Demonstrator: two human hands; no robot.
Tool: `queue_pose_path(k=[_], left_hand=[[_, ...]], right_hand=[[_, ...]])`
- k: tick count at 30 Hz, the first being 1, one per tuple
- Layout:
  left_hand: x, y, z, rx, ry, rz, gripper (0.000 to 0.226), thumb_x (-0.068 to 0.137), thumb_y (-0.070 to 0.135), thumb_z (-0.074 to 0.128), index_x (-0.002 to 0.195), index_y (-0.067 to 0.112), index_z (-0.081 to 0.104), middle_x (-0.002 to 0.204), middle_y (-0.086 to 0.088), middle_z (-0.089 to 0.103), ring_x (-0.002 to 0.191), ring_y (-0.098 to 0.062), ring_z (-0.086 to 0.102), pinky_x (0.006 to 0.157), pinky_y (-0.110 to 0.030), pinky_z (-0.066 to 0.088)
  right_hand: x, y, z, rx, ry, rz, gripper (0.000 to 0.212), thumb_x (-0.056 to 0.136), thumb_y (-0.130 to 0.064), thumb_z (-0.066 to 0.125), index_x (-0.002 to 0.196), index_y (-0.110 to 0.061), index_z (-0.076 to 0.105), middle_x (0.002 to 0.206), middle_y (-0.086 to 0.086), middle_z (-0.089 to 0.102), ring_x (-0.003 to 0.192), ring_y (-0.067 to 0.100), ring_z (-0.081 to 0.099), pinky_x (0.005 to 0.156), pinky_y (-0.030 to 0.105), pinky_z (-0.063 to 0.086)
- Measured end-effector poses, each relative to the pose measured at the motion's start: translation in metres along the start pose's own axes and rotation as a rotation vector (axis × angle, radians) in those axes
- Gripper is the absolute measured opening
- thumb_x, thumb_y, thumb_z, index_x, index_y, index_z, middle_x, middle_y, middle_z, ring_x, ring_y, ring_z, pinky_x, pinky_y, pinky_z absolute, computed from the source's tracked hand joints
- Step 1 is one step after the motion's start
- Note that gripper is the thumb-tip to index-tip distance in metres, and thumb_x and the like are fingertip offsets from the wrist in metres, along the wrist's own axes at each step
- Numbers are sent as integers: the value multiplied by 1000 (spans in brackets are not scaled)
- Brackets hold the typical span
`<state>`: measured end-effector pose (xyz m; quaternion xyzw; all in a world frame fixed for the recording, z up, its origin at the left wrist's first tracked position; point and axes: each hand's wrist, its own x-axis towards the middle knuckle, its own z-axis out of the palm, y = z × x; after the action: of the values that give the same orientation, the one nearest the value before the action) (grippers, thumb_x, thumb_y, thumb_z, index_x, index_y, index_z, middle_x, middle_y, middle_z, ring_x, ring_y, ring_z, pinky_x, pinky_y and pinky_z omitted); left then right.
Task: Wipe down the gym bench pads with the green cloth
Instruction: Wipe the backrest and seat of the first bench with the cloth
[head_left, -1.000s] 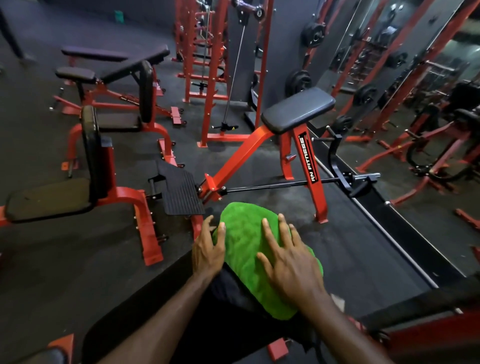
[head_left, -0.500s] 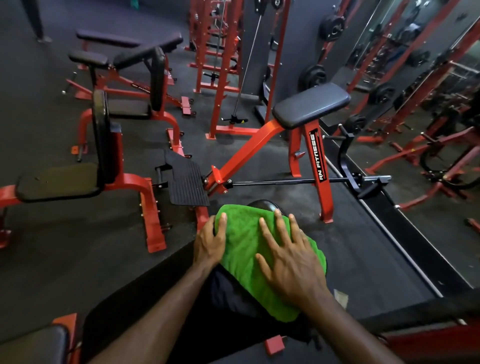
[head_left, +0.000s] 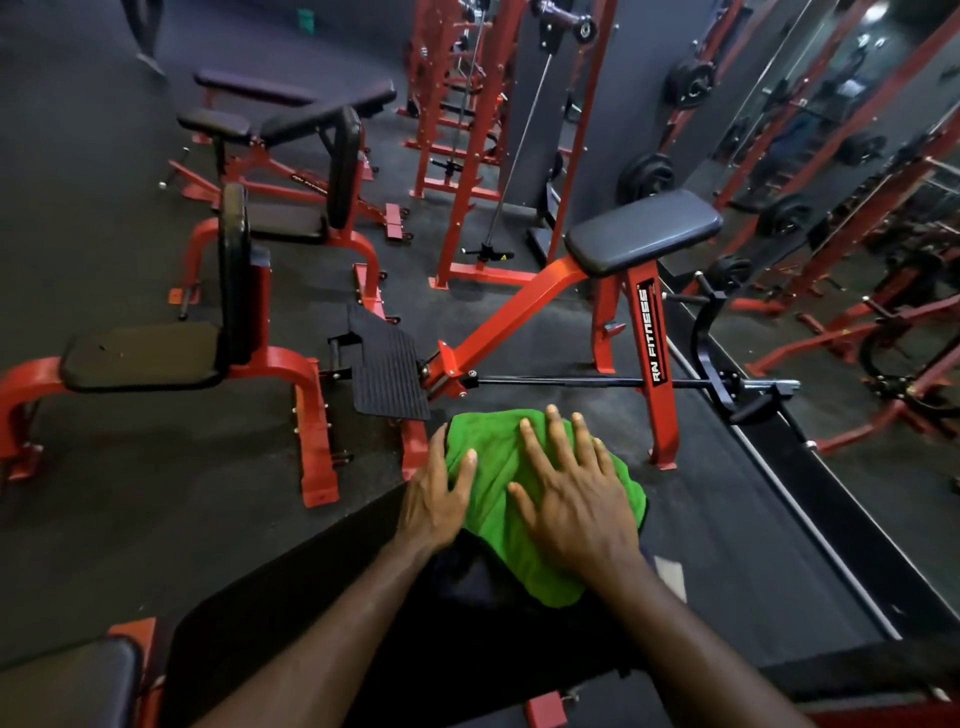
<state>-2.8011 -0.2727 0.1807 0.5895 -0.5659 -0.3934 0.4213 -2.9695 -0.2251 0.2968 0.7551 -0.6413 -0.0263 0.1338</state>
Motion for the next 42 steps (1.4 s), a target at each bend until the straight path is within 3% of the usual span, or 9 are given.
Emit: queue_pose_path(k=[4,8,13,16,20,25,31,38,42], left_hand=[[-36,-33,15,159,172,124,80,100,68,31,158,12,37,158,-11,46,147,-25,42,123,-30,26],[-51,-45,13,2,194,141,81,100,69,35,161,16,29,166,5,29,152,9,14,124,-18,14],[-64,-65,9,21,177,179,70,104,52,39,162,15,28,169,4,26,158,-8,18,127,-44,23],[-73,-75,10,47,164,158,66,106,50,34,164,19,24,171,8,19,159,-8,12,127,-50,23],[-76,-75,11,9,191,157,65,106,49,32,163,18,27,171,8,21,158,-8,15,126,-52,26],[-75,-75,11,-11,202,156,66,106,53,30,162,19,29,170,8,24,157,-7,18,125,-49,28],[-75,-84,15,-43,256,201,68,108,57,28,159,12,35,168,5,30,156,-14,27,124,-46,29],[-75,-80,12,-44,210,179,72,105,62,26,162,19,29,169,7,27,157,-10,22,126,-48,28],[-74,-82,14,-42,229,171,71,105,63,27,161,20,32,168,6,30,156,-10,25,125,-48,29]], right_hand=[[-12,-2,1,-27,-26,-15,79,99,-66,34,165,-24,26,172,12,17,158,39,17,122,55,30],[-37,10,2,-71,-9,-105,77,101,-67,31,166,-26,21,173,9,12,160,35,11,124,53,27],[7,0,0,-44,-13,50,77,99,-68,26,164,-27,27,171,12,21,155,41,24,118,53,36],[-12,-3,0,-103,12,-27,78,99,-65,33,164,-22,30,171,14,22,155,43,23,120,55,32],[-33,7,1,-117,6,-130,79,100,-68,34,165,-24,24,173,10,16,159,38,14,123,55,27],[25,-8,2,-94,-34,43,78,100,-67,27,163,-22,31,170,13,23,155,42,24,121,54,32],[-24,-2,0,-112,10,-207,80,100,-67,37,164,-20,30,172,11,19,159,37,14,124,55,18],[56,-15,0,-145,-86,37,65,96,-69,35,142,-27,56,146,11,54,126,39,51,99,51,44],[25,-4,2,-132,-87,-177,72,96,-69,37,156,-30,44,163,10,41,148,44,37,113,62,36]])
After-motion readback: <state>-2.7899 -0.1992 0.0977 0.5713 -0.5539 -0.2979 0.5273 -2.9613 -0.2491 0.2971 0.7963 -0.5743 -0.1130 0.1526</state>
